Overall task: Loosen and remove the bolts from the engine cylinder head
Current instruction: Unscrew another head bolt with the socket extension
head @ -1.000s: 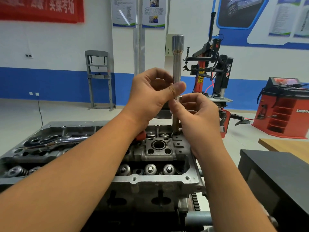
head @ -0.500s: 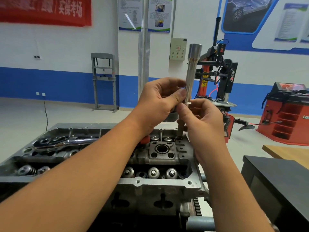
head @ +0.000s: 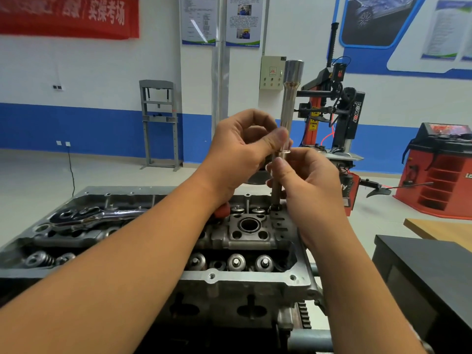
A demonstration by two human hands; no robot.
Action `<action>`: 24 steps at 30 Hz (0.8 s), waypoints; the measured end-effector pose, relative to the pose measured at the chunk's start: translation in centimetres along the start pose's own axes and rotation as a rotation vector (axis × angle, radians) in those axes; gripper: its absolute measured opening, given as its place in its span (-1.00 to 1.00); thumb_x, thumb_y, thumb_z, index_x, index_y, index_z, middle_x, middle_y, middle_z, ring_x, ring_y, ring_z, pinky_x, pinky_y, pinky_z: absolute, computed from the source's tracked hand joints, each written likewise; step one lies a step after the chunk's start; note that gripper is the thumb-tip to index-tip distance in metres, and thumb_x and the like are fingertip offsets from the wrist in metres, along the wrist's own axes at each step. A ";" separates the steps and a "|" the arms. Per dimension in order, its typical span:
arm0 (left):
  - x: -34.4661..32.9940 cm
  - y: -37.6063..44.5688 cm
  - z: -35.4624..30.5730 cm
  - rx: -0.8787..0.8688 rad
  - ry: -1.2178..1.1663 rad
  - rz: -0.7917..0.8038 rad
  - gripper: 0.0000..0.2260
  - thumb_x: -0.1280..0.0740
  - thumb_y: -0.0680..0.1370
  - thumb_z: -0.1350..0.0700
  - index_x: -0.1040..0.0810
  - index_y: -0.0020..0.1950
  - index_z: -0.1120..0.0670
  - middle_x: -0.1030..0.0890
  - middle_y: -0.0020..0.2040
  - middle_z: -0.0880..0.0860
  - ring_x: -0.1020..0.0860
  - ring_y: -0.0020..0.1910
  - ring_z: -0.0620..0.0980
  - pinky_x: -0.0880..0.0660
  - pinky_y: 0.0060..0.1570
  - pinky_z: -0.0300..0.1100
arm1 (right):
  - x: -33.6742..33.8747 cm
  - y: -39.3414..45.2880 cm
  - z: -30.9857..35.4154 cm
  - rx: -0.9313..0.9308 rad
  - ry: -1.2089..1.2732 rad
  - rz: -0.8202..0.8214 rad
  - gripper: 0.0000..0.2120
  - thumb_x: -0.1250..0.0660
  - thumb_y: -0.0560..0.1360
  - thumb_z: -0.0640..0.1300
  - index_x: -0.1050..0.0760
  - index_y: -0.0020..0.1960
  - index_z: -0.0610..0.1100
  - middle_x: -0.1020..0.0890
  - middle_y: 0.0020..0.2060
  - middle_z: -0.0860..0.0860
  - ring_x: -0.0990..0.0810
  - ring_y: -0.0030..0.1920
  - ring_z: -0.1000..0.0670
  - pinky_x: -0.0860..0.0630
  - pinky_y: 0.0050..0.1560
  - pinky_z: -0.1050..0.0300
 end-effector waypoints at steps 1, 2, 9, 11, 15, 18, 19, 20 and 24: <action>0.0 -0.1 -0.1 0.009 -0.040 0.011 -0.93 -0.34 0.65 0.36 -0.48 0.04 0.22 -0.65 0.06 0.43 -0.60 -0.47 -0.22 -0.48 -0.45 -0.39 | -0.1 0.0 -0.1 -0.015 0.030 0.034 -0.93 -0.37 0.65 -0.17 -0.60 0.05 -0.01 -0.74 -0.12 -0.01 -0.74 -0.11 -0.12 -0.64 -0.15 0.07; 0.0 -0.1 -0.1 0.016 -0.055 0.017 -0.92 -0.30 0.66 0.37 -0.47 0.07 0.22 -0.66 0.05 0.40 -0.59 -0.48 -0.21 -0.47 -0.47 -0.39 | -0.3 0.0 -0.2 -0.031 0.061 0.067 -0.90 -0.33 0.67 -0.18 -0.61 0.08 -0.03 -0.75 -0.10 -0.01 -0.73 -0.08 -0.15 -0.62 -0.16 0.11; 0.5 0.2 0.1 -0.005 0.054 -0.032 -0.80 -0.46 0.58 0.31 -0.52 0.12 0.13 -0.72 -0.06 0.30 -0.63 -0.39 -0.16 -0.49 -0.40 -0.37 | 0.8 -0.2 0.1 0.055 -0.054 -0.142 -0.79 -0.60 0.45 -0.01 -0.59 -0.04 0.05 -0.71 -0.20 0.11 -0.69 -0.20 0.12 -0.64 -0.18 0.17; 0.6 0.2 0.2 -0.012 0.067 -0.042 -0.77 -0.48 0.57 0.29 -0.54 0.15 0.10 -0.73 -0.05 0.26 -0.63 -0.38 -0.17 -0.50 -0.38 -0.38 | 0.9 -0.3 0.2 0.077 -0.073 -0.163 -0.83 -0.58 0.48 -0.04 -0.59 -0.07 0.04 -0.71 -0.21 0.13 -0.70 -0.19 0.11 -0.64 -0.16 0.16; 0.3 0.2 0.4 0.010 0.034 0.006 -0.68 -0.37 0.64 0.32 -0.50 0.39 0.21 -0.73 -0.04 0.23 -0.64 -0.39 -0.18 -0.50 -0.39 -0.40 | 0.0 -0.2 0.5 0.069 -0.046 -0.029 -0.90 -0.40 0.63 -0.15 -0.61 -0.03 0.03 -0.74 -0.17 0.08 -0.74 -0.16 0.01 -0.67 -0.18 0.15; 0.6 0.4 0.4 -0.012 0.113 -0.047 -0.71 -0.48 0.57 0.27 -0.57 0.27 0.16 -0.74 -0.09 0.17 -0.70 -0.28 -0.08 -0.59 -0.29 -0.28 | 0.1 -0.3 0.5 0.042 -0.018 -0.038 -0.94 -0.46 0.59 -0.12 -0.63 -0.04 0.02 -0.75 -0.18 0.06 -0.74 -0.16 -0.04 -0.70 -0.13 0.01; 0.8 0.4 0.4 -0.021 0.148 -0.075 -0.73 -0.54 0.51 0.22 -0.60 0.17 0.12 -0.75 -0.11 0.14 -0.72 -0.24 -0.03 -0.63 -0.23 -0.21 | 0.3 -0.3 0.6 0.062 -0.052 -0.069 -0.91 -0.53 0.53 -0.09 -0.63 -0.05 0.04 -0.74 -0.18 0.10 -0.73 -0.18 0.01 -0.69 -0.12 0.04; 0.9 0.4 0.4 -0.029 0.173 -0.099 -0.73 -0.59 0.44 0.17 -0.62 0.08 0.11 -0.75 -0.14 0.11 -0.73 -0.22 0.00 -0.65 -0.19 -0.17 | 0.4 -0.4 0.7 0.083 -0.097 -0.096 -0.85 -0.59 0.47 -0.07 -0.62 -0.06 0.05 -0.73 -0.19 0.14 -0.72 -0.19 0.06 -0.67 -0.13 0.11; 0.9 0.3 0.4 -0.043 0.133 -0.081 -0.81 -0.55 0.47 0.18 -0.65 0.03 0.18 -0.75 -0.11 0.19 -0.73 -0.24 -0.02 -0.65 -0.22 -0.22 | 0.2 -0.5 0.9 0.084 -0.129 -0.096 -0.86 -0.55 0.51 -0.13 -0.60 -0.07 0.03 -0.72 -0.22 0.09 -0.72 -0.21 0.05 -0.69 -0.09 0.02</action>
Point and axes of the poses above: each hand's wrist, its own y-axis towards the middle knuckle, its own x-axis out of the back of the hand, z = x × y, the point moved 6 cm from there along y, towards the middle knuckle
